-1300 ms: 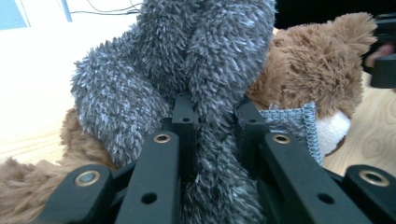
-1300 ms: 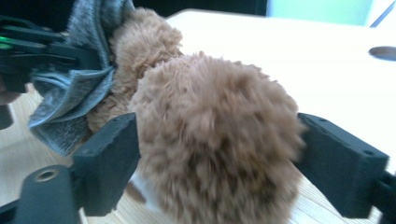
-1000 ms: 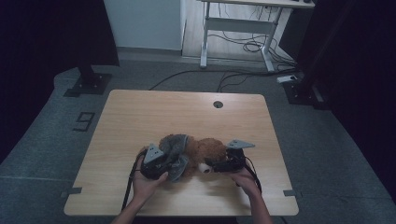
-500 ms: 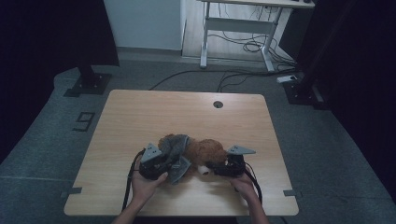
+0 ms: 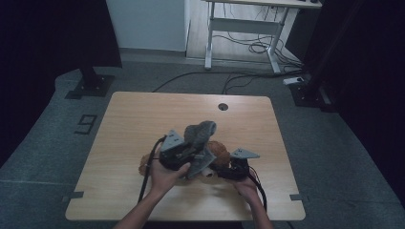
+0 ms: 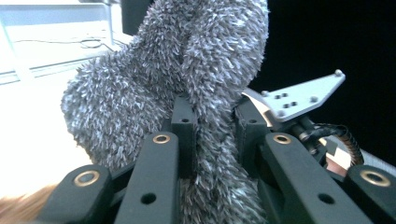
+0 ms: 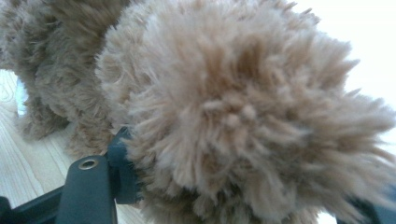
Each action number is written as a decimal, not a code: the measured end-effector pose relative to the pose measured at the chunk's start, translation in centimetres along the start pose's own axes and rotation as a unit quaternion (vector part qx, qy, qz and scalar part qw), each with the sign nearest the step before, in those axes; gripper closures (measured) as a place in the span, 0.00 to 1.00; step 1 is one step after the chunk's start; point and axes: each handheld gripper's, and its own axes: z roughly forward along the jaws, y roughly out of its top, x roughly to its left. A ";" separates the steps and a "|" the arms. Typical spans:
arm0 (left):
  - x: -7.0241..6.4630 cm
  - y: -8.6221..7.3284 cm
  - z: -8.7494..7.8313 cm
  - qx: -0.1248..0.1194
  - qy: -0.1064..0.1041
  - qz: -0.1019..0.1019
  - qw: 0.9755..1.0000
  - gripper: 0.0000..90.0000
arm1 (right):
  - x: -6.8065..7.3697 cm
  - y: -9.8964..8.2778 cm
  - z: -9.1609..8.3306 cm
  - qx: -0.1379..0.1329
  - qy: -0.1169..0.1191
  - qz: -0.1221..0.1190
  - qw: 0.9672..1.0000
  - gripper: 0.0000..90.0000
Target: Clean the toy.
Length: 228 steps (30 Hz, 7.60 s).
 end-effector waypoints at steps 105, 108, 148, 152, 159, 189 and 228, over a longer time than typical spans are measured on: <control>4.4 -3.6 5.0 0.076 0.041 -0.024 0.996 0.82 | -1.7 -0.2 0.1 -0.033 -0.071 -0.022 0.997 0.40; 4.9 -4.0 4.3 0.071 0.045 -0.029 0.996 0.82 | -1.7 -0.3 0.1 -0.033 -0.070 -0.022 0.997 0.40; 3.0 -0.3 -0.1 0.020 0.049 0.003 0.999 0.82 | -1.8 -0.4 0.1 -0.036 -0.066 -0.014 0.997 0.40; 1.9 0.7 2.2 0.032 0.036 0.012 0.999 0.82 | -1.8 -0.4 0.1 -0.036 -0.066 -0.015 0.997 0.40; 0.0 -0.7 8.7 0.122 0.002 0.018 0.992 0.82 | -1.8 -0.4 0.1 -0.036 -0.066 -0.015 0.997 0.40; 8.4 -8.0 -3.6 0.048 0.071 -0.078 0.993 0.82 | -1.9 -0.5 0.2 -0.039 -0.064 -0.012 0.997 0.40; 9.2 -4.6 0.2 0.078 0.082 -0.071 0.991 0.82 | -1.8 -0.4 0.2 -0.042 -0.063 -0.002 0.997 0.34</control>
